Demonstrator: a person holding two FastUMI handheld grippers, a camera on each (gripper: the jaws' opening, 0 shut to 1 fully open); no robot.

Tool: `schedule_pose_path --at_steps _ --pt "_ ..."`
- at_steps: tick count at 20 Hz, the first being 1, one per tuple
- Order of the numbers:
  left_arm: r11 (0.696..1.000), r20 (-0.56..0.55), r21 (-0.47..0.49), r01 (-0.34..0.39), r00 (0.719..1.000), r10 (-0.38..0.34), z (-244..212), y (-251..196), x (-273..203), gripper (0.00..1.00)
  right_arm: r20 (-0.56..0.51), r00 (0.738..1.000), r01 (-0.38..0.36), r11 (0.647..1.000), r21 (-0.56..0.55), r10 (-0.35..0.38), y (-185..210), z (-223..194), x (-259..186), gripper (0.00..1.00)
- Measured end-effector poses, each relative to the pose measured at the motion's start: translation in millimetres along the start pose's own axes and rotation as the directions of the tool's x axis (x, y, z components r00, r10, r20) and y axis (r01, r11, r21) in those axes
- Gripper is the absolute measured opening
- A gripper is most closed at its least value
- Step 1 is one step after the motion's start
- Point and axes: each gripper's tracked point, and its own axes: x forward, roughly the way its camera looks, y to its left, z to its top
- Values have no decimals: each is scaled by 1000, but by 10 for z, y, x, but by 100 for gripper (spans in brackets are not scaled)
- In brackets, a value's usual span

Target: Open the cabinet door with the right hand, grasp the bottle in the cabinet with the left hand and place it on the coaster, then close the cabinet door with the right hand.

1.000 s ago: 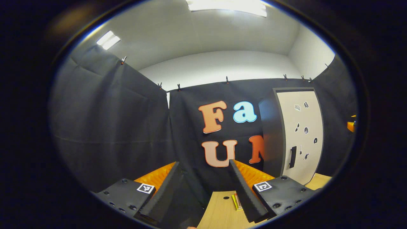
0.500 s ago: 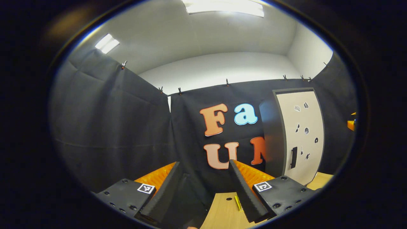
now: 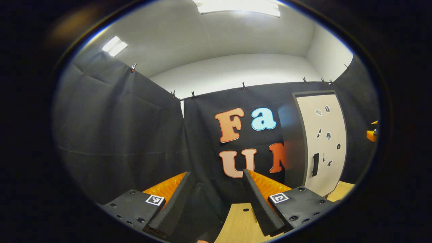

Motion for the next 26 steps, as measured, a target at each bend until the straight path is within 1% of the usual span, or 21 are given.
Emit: schedule_pose_path --at_steps 3,4,7,12,19,20,21,26 --pt "1000 -8 1 -17 1000 17 -28 132 -101 99 -13 999 -42 999 23 42 273 -47 186 95" --pt "1000 -9 7 -26 1000 26 -35 175 -123 97 -18 998 -57 998 29 58 377 -70 256 95" --pt "997 -7 37 -65 998 66 -61 311 -156 97 -34 994 -98 995 33 99 686 -159 459 95" --pt "994 -13 41 -106 994 107 -107 509 -247 97 -62 985 -158 987 35 160 1186 -324 781 95" --pt "979 -25 64 -193 981 195 -205 888 -396 97 -94 976 -191 980 53 196 1658 -553 1224 95" --pt "977 -27 66 -202 979 204 -220 934 -415 99 -96 976 -191 980 52 195 1709 -587 1294 95" --pt "975 -29 68 -211 977 214 -220 964 -433 97 -101 976 -187 981 47 191 1754 -624 1364 95" --pt "965 -40 80 -249 967 253 -306 1107 -538 97 -142 973 -180 983 23 181 1989 -897 1732 96"
